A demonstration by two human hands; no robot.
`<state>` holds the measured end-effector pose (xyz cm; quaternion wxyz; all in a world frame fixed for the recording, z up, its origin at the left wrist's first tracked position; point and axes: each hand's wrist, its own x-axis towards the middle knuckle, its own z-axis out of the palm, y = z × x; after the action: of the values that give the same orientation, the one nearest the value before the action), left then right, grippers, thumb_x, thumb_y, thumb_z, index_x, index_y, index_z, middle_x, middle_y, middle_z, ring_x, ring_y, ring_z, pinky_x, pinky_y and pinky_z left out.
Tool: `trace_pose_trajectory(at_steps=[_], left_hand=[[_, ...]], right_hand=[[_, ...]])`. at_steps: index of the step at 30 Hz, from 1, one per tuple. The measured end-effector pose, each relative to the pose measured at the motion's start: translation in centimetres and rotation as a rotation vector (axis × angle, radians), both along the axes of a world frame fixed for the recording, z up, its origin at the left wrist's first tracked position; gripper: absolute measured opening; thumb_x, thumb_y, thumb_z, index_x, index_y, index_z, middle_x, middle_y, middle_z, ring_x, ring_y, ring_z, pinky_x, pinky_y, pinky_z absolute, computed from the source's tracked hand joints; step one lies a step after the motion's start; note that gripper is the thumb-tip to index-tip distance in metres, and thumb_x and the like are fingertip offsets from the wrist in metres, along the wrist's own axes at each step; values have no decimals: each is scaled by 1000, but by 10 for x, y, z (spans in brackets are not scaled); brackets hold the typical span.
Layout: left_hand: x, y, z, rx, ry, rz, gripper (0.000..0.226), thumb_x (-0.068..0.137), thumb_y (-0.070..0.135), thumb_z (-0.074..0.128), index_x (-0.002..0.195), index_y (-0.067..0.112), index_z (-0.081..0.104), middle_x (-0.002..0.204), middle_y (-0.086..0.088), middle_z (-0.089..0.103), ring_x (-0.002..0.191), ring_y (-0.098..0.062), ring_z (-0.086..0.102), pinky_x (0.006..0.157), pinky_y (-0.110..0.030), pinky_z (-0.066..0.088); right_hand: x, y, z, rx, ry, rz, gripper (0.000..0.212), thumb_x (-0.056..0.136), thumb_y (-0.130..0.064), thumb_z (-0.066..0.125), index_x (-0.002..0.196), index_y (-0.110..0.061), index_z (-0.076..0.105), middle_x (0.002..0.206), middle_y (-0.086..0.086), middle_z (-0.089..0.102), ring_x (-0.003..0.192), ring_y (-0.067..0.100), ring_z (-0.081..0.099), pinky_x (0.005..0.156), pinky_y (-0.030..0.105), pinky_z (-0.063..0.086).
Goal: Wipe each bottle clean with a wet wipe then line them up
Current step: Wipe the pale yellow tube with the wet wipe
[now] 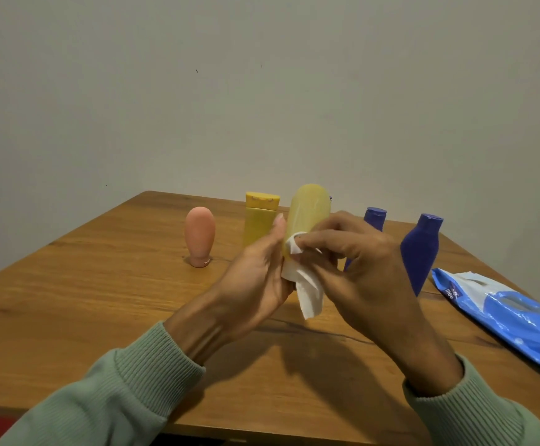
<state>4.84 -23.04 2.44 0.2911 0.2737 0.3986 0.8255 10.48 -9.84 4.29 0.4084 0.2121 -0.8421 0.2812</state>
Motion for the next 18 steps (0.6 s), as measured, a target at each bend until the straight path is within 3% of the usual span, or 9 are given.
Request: trace_pose_trajectory(at_steps=[5,6,9,12,16,18], left_hand=[[-2,4,-8,-100,146,72,54,101,48,28,129,15,60,141,-28,45,136,-44,32,115,-62,11],[-1,4,-9,-100,149,71,53,101,48,29,127,16,62,140,-26,47,138,-45,32,115,-61,13],[-2,3,-8,-71,82,56,56,101,48,27,134,9,53,137,-23,53,131,-34,48,113,-47,35],[-2,4,-9,-128,141,93,60,97,54,31,131,9,53,131,-24,55,124,-33,52,110,-46,34],[3,6,-11,-272,313,181,55,94,56,30,117,16,61,95,-12,57,85,-22,50,77,-42,38],[5,5,-10,-317,348,178,53,93,56,32,111,16,61,85,-5,56,78,-16,50,71,-36,39]], right_hand=[[-2,4,2,-35,67,-99,20,82,-11,70,102,-12,71,90,-3,61,80,2,56,67,9,46],[-1,3,2,-31,68,-112,20,83,-11,70,103,-12,70,91,-3,60,81,2,56,68,9,46],[3,-2,1,75,14,-85,19,83,-12,68,102,-12,70,91,-3,58,78,3,54,63,9,45],[2,-3,1,137,-12,-103,18,82,-11,70,99,-13,71,90,-4,56,76,3,52,61,8,43],[1,1,4,44,42,-173,20,83,-11,69,102,-11,70,92,-2,58,77,5,53,64,8,46],[0,2,4,38,85,-226,22,82,-10,70,104,-8,69,93,3,59,80,5,52,65,6,42]])
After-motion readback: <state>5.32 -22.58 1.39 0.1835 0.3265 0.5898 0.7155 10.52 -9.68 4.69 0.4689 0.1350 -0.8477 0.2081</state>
